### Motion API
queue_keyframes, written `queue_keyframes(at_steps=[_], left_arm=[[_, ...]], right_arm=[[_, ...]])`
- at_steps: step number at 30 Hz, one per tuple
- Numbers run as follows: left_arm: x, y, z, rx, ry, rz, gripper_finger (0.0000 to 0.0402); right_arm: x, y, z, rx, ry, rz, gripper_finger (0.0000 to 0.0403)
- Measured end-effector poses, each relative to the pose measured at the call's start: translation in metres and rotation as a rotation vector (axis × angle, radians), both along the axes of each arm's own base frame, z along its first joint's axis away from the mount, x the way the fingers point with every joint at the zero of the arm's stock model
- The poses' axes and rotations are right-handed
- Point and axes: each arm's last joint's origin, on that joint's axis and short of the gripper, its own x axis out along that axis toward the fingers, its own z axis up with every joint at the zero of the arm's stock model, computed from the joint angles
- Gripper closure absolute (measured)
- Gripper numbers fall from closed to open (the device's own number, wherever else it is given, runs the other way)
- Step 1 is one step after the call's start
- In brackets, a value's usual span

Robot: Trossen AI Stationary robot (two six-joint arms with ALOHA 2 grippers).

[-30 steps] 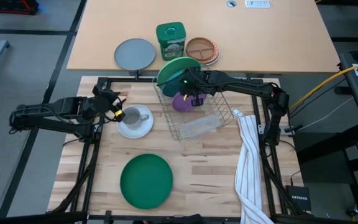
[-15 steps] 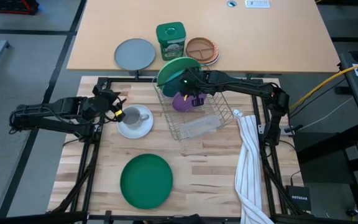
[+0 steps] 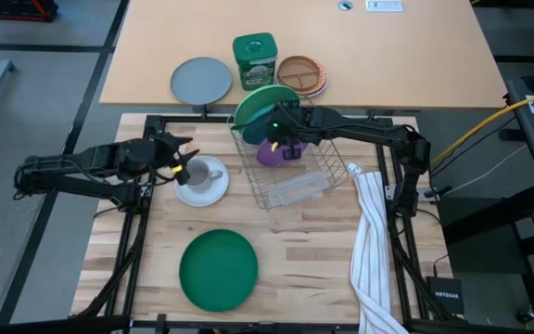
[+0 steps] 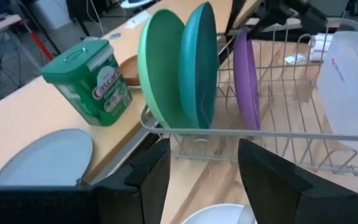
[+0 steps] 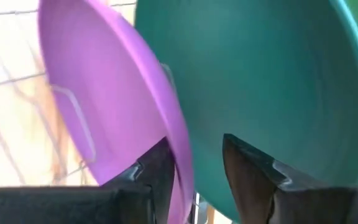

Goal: Sort dishes
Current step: Put the dark green plate into the dish rack

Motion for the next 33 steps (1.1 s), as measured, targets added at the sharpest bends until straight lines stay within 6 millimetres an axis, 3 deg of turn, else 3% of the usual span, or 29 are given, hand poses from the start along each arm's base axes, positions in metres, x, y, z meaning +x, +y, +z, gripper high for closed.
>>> queue_keyframes(at_steps=[11,17,24,28,33], left_arm=[[0.0,0.0,-0.001,-0.005,0.005,-0.001,0.0224],[0.002,-0.005,-0.002,-0.088,-0.003,-0.154,0.0224],[0.003,-0.011,-0.009,-0.378,-0.031,-0.275,0.0224],[0.0,-0.013,-0.023,-0.558,0.058,-0.195,0.0224],[0.002,-0.019,-0.039,-0.618,0.228,-0.152,0.0224]], right_arm=[[-0.015,0.006,0.023,0.04,0.11,-0.003,0.0264],[-0.021,0.015,0.048,0.076,0.069,-0.051,0.0265],[-0.019,0.038,0.075,0.402,-0.144,-0.054,0.0265],[-0.014,0.054,0.077,0.617,-0.195,0.006,0.0265],[0.003,0.074,0.068,0.683,-0.211,0.077,0.0265]])
